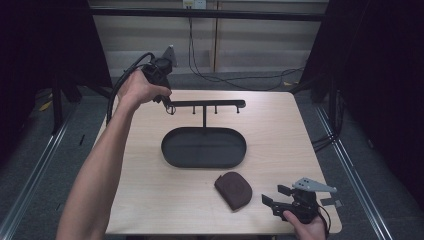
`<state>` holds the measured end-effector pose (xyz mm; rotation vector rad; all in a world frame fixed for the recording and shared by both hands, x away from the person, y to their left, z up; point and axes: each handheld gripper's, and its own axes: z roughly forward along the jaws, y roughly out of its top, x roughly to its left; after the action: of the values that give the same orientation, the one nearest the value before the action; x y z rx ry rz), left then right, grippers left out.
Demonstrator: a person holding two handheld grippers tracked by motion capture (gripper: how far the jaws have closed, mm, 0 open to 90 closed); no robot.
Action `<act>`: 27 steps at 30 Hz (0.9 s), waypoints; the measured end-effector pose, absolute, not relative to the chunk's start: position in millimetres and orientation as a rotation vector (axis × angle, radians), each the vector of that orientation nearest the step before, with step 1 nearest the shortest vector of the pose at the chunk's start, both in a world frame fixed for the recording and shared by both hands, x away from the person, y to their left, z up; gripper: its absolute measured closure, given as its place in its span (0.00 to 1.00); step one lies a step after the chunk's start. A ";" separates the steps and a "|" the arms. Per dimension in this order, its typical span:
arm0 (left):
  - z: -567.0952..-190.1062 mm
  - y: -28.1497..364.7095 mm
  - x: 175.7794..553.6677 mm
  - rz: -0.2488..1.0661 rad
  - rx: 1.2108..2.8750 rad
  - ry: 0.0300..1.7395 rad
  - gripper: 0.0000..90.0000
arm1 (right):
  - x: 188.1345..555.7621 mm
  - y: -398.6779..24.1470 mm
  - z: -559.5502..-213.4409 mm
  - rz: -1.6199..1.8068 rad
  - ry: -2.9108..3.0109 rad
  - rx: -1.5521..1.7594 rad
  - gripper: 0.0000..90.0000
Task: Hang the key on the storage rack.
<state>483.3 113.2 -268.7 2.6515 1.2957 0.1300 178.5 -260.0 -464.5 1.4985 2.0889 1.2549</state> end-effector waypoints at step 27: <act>-280.8 159.1 451.2 0.029 2.627 1.286 0.72 | 179.5 -258.8 -465.1 1.239 2.095 1.498 0.28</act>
<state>451.2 159.1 -280.8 2.6274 1.2855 0.0295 179.5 -258.8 -465.1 1.4976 2.0954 1.2387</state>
